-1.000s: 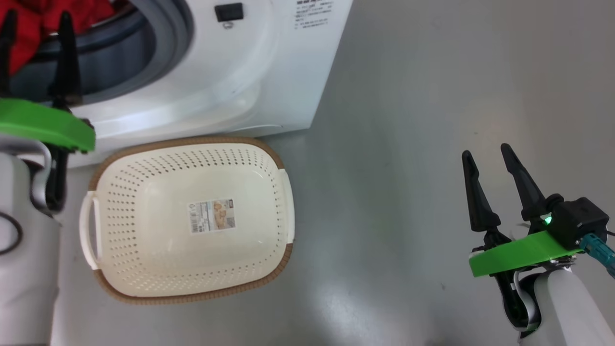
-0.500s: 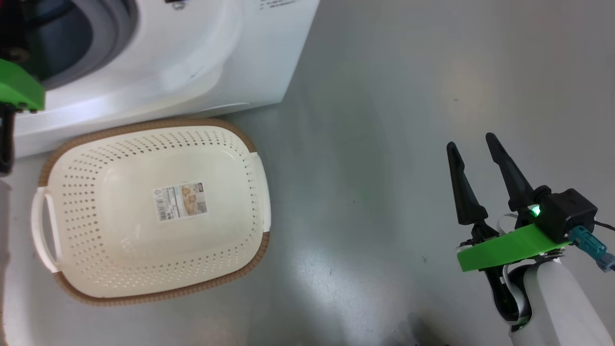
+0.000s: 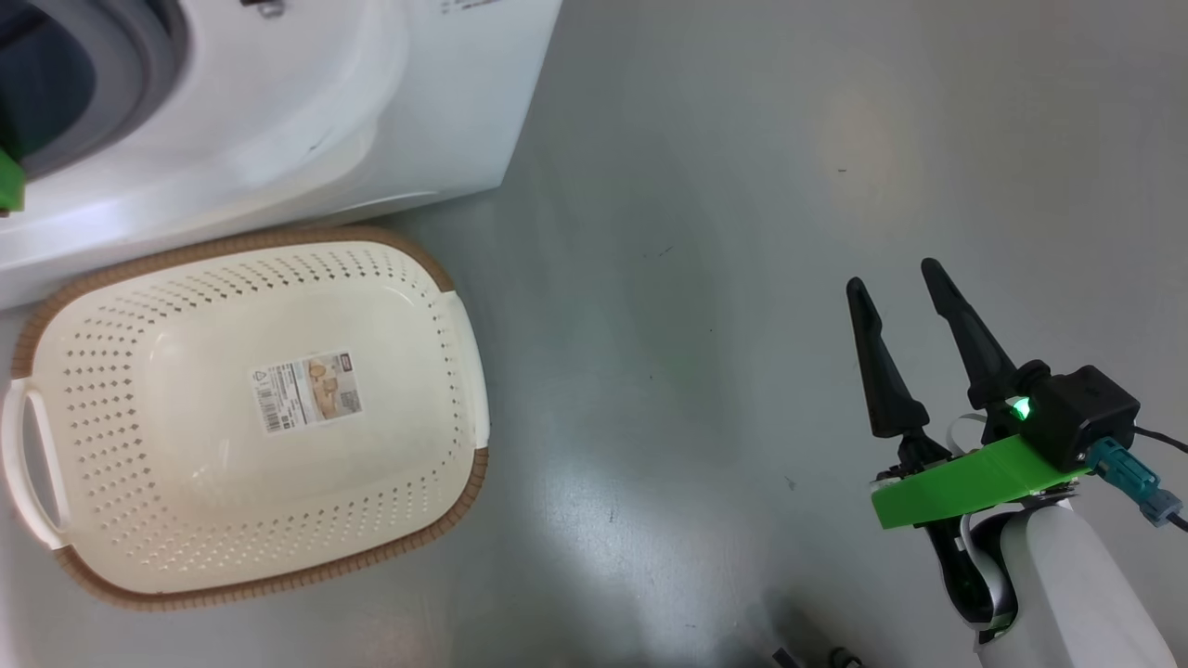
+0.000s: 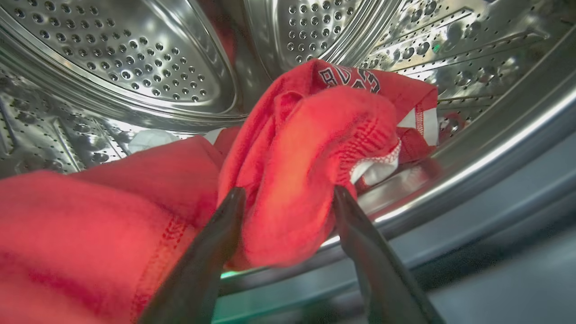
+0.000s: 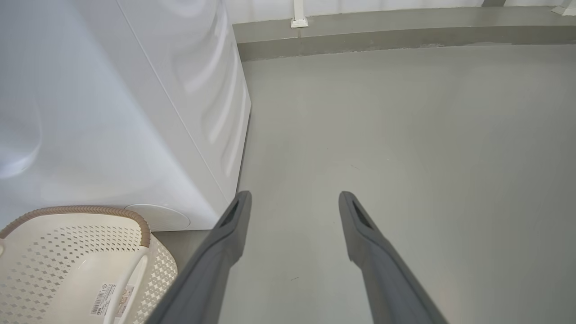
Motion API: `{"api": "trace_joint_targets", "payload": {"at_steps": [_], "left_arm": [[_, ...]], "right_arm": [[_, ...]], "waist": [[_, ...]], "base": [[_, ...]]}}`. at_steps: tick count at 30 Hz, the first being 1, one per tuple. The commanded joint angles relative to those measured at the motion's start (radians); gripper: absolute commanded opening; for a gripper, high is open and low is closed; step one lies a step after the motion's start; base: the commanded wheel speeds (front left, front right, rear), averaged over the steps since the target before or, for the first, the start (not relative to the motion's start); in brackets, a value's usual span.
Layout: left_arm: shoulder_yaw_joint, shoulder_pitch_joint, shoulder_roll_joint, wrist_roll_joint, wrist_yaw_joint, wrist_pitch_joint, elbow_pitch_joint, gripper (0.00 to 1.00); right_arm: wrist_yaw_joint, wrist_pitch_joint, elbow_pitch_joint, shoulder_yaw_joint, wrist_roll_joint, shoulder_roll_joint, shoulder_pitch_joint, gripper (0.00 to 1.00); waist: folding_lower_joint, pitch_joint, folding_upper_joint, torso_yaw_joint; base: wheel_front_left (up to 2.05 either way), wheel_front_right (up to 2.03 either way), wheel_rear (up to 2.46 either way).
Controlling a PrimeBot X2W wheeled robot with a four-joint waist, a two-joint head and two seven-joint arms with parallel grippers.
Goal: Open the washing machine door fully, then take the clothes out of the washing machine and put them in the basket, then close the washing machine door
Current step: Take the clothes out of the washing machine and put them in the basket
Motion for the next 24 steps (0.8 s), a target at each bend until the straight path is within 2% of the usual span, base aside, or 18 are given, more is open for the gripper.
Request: {"api": "trace_joint_targets", "payload": {"at_steps": [1,2,3,4,5,15,24], "left_arm": [[0.011,-0.018,0.064,-0.015,-0.006,-0.005,-0.004,1.00],[0.002,-0.021,0.064,-0.021,-0.006,-0.005,0.004,0.79],[-0.006,-0.023,0.065,-0.026,-0.006,-0.005,0.009,0.48],[-0.010,-0.024,0.064,-0.034,-0.006,-0.005,0.013,0.35],[-0.021,-0.024,0.061,-0.040,-0.006,-0.005,0.018,0.00],[-0.040,-0.009,0.043,-0.087,-0.006,-0.005,-0.017,0.00],[0.077,0.113,-0.017,-0.076,-0.006,-0.005,-0.174,0.00]], "right_arm": [[0.006,-0.006,-0.024,0.018,0.005,0.000,0.008,1.00],[0.006,-0.006,-0.025,0.018,0.005,0.000,0.008,1.00],[0.006,-0.006,-0.026,0.018,0.005,0.000,0.009,1.00],[0.006,-0.006,-0.027,0.017,0.006,0.000,0.009,1.00],[0.006,-0.006,-0.027,0.017,0.007,0.000,0.010,1.00],[0.006,-0.006,-0.026,0.008,-0.002,0.000,0.008,1.00],[0.006,-0.006,-0.011,-0.004,-0.014,0.000,0.016,1.00]], "waist": [[0.0000,-0.001,-0.0001,-0.002],[0.0000,-0.002,-0.0001,-0.002],[0.0000,-0.003,-0.0001,-0.002],[0.0000,-0.005,-0.0001,-0.002],[0.0000,-0.006,-0.0001,-0.001],[0.0000,-0.029,-0.0001,0.019],[0.0000,-0.090,-0.0001,0.062]], "base": [[0.00,0.00,0.00],[0.00,0.00,0.00],[0.00,0.00,0.00],[0.00,0.00,0.00],[0.00,0.00,0.00],[0.00,0.00,0.00],[0.00,0.00,0.00]]}}
